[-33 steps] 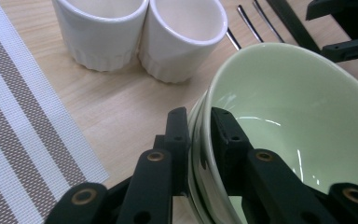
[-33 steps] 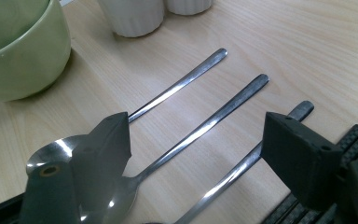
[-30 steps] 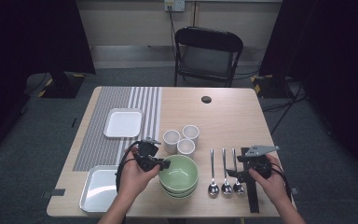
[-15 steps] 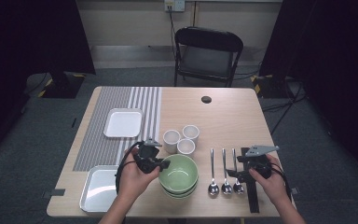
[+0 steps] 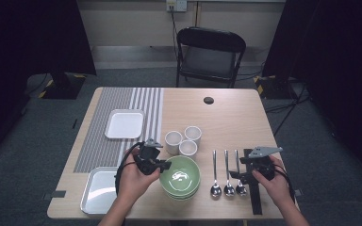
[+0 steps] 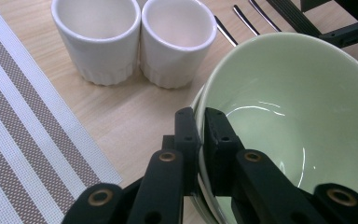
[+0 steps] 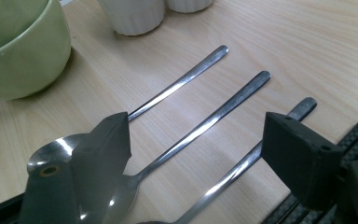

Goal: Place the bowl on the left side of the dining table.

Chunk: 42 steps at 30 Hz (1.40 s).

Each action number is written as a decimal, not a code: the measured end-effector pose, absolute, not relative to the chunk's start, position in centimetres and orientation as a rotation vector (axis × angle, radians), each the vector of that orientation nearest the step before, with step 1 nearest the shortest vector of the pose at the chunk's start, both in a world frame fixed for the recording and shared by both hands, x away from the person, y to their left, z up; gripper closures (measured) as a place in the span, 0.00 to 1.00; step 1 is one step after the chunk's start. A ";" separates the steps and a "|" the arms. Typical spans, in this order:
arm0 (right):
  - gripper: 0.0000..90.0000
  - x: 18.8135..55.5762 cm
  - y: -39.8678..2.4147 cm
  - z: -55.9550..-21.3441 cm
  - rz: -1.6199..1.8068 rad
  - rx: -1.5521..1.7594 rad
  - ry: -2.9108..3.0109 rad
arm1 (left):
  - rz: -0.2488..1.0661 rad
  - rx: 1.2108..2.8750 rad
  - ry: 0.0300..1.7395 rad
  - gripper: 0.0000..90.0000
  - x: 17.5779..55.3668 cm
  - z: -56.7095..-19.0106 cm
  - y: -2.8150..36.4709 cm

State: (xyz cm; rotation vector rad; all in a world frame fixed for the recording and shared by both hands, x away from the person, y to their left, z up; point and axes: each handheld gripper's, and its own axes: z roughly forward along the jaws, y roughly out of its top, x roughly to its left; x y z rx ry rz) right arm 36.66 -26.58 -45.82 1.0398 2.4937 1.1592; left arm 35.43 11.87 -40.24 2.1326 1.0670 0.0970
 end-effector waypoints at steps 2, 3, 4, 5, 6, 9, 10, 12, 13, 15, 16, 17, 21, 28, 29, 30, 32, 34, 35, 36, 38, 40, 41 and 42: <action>0.26 36.7 -26.7 -45.9 1.162 1.041 2.493 | 0.068 2.107 1.072 0.95 35.5 -40.1 12.0; 0.26 36.7 -26.7 -45.9 1.169 1.046 2.493 | 0.073 2.107 1.063 0.95 35.5 -40.0 12.0; 0.26 36.7 -26.7 -45.9 1.166 1.050 2.492 | 0.063 2.106 1.065 0.95 35.4 -39.7 12.1; 0.26 36.7 -26.7 -45.9 1.162 1.049 2.491 | 0.070 2.105 1.062 0.95 35.4 -39.6 12.1; 0.26 36.8 -26.7 -45.9 1.167 1.051 2.491 | 0.069 2.105 1.062 0.95 35.5 -39.4 12.1; 0.26 36.7 -26.7 -45.8 1.168 1.051 2.488 | 0.079 2.115 1.065 0.95 35.5 -39.1 12.2; 0.26 36.7 -26.7 -45.8 1.170 1.049 2.488 | 0.072 2.113 1.069 0.95 35.6 -39.0 12.3; 0.26 36.7 -26.7 -45.8 1.172 1.050 2.488 | 0.072 2.115 1.070 0.95 35.6 -38.9 12.4; 0.26 36.7 -26.8 -45.8 1.168 1.052 2.487 | 0.067 2.112 1.070 0.95 35.6 -38.8 12.5; 0.26 36.7 -26.8 -45.8 1.173 1.050 2.489 | 0.062 2.105 1.068 0.95 35.6 -38.7 12.6; 0.26 36.7 -26.8 -45.8 1.170 1.050 2.489 | 0.060 2.100 1.067 0.95 35.6 -38.6 12.7; 0.26 36.7 -26.8 -45.8 1.171 1.050 2.488 | 0.059 2.101 1.066 0.95 35.7 -38.5 12.7; 0.26 36.7 -26.8 -45.8 1.172 1.050 2.488 | 0.060 2.100 1.068 0.95 35.7 -38.1 13.0; 0.26 36.8 -26.8 -45.8 1.173 1.050 2.489 | 0.058 2.093 1.071 0.95 35.8 -37.4 13.4; 0.26 36.8 -26.8 -45.8 1.174 1.051 2.488 | 0.055 2.093 1.072 0.95 35.8 -37.3 13.4; 0.26 36.8 -26.8 -45.8 1.174 1.051 2.488 | 0.051 2.087 1.070 0.95 35.9 -37.3 13.5; 0.26 36.8 -26.8 -45.8 1.174 1.052 2.486 | 0.050 2.090 1.070 0.95 35.9 -37.0 13.6; 0.26 36.7 -26.9 -45.8 1.174 1.054 2.486 | 0.057 2.092 1.076 0.95 36.0 -36.8 13.7; 0.26 36.7 -26.9 -45.8 1.174 1.055 2.486 | 0.062 2.090 1.079 0.95 36.0 -36.8 13.7; 0.26 36.7 -26.9 -45.8 1.174 1.055 2.486 | 0.064 2.091 1.077 0.95 36.0 -36.7 13.8; 0.26 36.7 -26.9 -45.8 1.175 1.056 2.485 | 0.059 2.087 1.080 0.95 36.1 -36.7 13.9; 0.26 36.7 -26.9 -45.8 1.171 1.056 2.482 | 0.055 2.084 1.076 0.95 36.1 -36.7 14.0; 0.26 36.8 -27.0 -45.8 1.175 1.055 2.483 | 0.057 2.087 1.077 0.95 36.1 -36.6 14.0; 0.26 36.7 -27.0 -45.8 1.172 1.055 2.482 | 0.057 2.086 1.077 0.95 36.2 -36.6 14.0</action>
